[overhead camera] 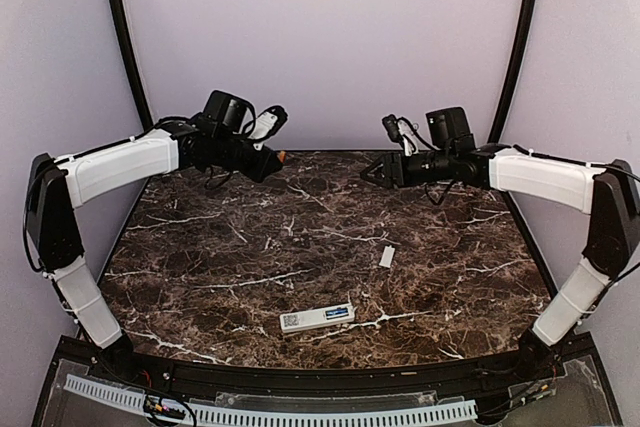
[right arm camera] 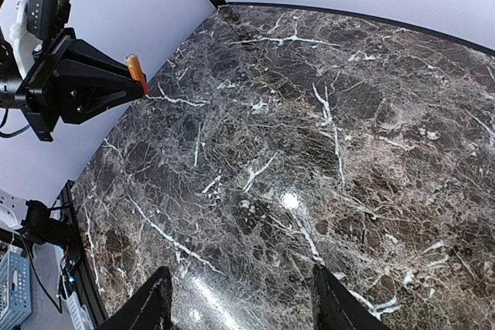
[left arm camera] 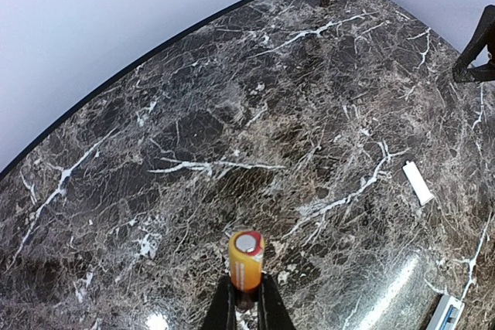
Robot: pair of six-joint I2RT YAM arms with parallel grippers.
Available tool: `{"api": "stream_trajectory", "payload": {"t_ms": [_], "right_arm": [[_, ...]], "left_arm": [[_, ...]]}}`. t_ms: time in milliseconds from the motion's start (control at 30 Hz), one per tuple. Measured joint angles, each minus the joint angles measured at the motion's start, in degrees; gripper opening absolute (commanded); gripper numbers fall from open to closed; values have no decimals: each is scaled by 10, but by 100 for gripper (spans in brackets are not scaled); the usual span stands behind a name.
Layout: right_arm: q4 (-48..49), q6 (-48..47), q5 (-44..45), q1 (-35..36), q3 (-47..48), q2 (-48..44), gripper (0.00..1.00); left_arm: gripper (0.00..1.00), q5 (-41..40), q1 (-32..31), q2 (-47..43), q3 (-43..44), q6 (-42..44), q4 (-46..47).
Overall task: Load the batteries into the remote control
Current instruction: Pass from the left arm to the right
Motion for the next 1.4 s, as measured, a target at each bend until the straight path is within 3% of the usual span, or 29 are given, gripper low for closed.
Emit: {"api": "stream_trajectory", "payload": {"t_ms": [400, 567, 767, 1033, 1400], "right_arm": [[-92, 19, 17, 0, 68, 45, 55], [-121, 77, 12, 2, 124, 53, 48], [-155, 123, 12, 36, 141, 53, 47], [-89, 179, -7, 113, 36, -5, 48], [58, 253, 0, 213, 57, 35, 48]], "left_arm": [[0, 49, 26, -28, -56, 32, -22], [0, 58, 14, -74, -96, 64, -19], [0, 59, -31, -133, -164, 108, 9], [0, 24, -94, -179, -210, 135, 16], [0, -30, -129, -258, -224, 141, -12]]}}
